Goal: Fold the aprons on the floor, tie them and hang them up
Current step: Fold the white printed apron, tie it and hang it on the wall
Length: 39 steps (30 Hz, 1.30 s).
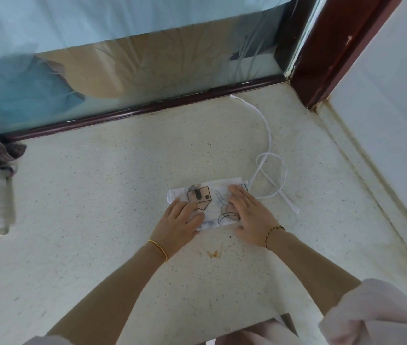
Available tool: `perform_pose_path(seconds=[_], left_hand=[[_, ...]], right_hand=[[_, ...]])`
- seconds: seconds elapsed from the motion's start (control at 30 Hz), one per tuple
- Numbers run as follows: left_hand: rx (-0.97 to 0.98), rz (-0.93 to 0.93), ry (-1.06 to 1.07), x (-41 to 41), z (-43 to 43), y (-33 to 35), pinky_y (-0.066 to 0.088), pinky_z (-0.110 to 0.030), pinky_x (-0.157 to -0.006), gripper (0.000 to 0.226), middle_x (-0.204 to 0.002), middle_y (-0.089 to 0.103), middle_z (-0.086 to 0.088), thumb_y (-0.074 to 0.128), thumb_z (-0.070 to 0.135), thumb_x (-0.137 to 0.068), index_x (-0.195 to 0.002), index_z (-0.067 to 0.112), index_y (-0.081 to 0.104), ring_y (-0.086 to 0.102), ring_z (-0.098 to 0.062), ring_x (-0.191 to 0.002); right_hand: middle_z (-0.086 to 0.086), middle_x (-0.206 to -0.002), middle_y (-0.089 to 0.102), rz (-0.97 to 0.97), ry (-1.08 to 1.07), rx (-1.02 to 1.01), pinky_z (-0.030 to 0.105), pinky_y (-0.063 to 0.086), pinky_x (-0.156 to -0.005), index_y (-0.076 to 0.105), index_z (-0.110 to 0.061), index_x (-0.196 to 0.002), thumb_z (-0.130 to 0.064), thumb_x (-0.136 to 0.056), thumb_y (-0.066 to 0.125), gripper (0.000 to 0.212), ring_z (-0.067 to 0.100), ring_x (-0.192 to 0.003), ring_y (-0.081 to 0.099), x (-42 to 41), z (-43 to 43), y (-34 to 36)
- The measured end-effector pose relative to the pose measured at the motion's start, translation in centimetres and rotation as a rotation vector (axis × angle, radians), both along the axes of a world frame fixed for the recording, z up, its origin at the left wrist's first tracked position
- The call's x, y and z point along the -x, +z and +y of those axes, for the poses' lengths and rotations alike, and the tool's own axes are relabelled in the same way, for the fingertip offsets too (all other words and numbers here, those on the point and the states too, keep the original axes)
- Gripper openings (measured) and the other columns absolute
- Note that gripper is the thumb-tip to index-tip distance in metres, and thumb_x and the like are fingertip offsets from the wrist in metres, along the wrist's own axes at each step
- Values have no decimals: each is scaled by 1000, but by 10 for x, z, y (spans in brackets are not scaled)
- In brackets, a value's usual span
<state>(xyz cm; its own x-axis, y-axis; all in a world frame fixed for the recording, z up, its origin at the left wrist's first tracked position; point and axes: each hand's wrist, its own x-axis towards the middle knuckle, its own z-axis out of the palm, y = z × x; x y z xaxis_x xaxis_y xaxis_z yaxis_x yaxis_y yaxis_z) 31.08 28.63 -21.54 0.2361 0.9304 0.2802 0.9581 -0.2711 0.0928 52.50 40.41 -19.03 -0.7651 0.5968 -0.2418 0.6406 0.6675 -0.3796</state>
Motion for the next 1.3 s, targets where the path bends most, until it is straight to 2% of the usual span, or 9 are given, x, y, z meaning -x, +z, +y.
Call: perform_pose_path(seconds=[0.1, 0.17, 0.33, 0.43, 0.53, 0.83, 1.07, 1.2, 1.3], left_hand=[[-23, 26, -50, 3, -4, 0, 53, -35, -78, 22, -97, 61, -8, 63, 25, -81, -99, 12, 62, 57, -27, -88], [18, 0, -58, 6, -4, 1, 56, -33, -71, 24, -96, 63, -9, 60, 22, -81, -103, 11, 59, 61, -27, -86], [252, -228, 90, 6, 5, 27, 55, -27, -70, 23, -97, 68, -6, 48, 18, -90, -101, 8, 67, 66, -24, -84], [435, -407, 338, 11, 10, 43, 44, -22, -79, 23, -101, 63, 1, 45, 22, -98, -109, 15, 64, 61, -19, -92], [529, -545, 402, 20, 7, 45, 41, -21, -66, 10, -78, 57, 9, 50, 26, -96, -89, 26, 57, 55, -16, -78], [625, -595, 736, 10, 11, 41, 37, -29, -59, 23, -71, 54, -3, 50, 33, -94, -83, 13, 48, 54, -25, -71], [648, -133, 598, -5, 65, 63, 36, -36, -99, 36, -126, 50, -2, 47, 35, -94, -126, 21, 52, 45, -24, -119], [955, -174, 479, -34, 86, 62, 46, -33, -76, 32, -102, 58, -6, 53, 29, -85, -111, 12, 58, 58, -27, -94], [1061, -188, 517, -34, 90, 60, 39, -30, -74, 40, -111, 61, -13, 58, 32, -85, -113, 5, 56, 58, -30, -96]], right_hand=[[16, -152, 27, -15, 25, -91, 40, 30, -112, 45, -5, -134, -13, -74, 67, 64, 32, -142, 24, 1, -3, -4], [21, -131, 52, -39, 53, -194, 44, 52, -91, 60, -2, -117, -12, -60, 80, 61, 37, -125, 49, 2, -4, -8], [12, -95, 66, 67, 65, -350, 37, 60, -67, 70, -2, -91, -4, -52, 83, 41, 34, -99, 65, 6, -1, -3], [6, -78, 64, 111, 37, -244, 37, 55, -64, 66, -7, -79, -14, -70, 80, 17, 29, -82, 61, 5, 3, 13], [5, -80, 58, 59, -46, -4, 31, 43, -68, 57, -11, -86, -32, -93, 54, 22, 20, -80, 52, 1, 9, 29], [1, -77, 56, -27, -289, 162, 28, 42, -65, 44, -19, -96, -44, -93, 49, 26, 21, -74, 55, 20, 9, 21], [2, -84, 52, -288, -302, 187, 32, 46, -72, 43, -14, -105, -46, -88, 57, 39, 25, -84, 56, 55, 26, 30], [-1, -69, 44, -348, -433, 144, 31, 41, -62, 29, -15, -99, -43, -85, 61, 44, 24, -72, 52, 63, 22, 34], [1, -76, 46, -305, -460, 49, 31, 41, -60, 36, -13, -107, -41, -88, 58, 41, 23, -72, 53, 60, 12, 28]])
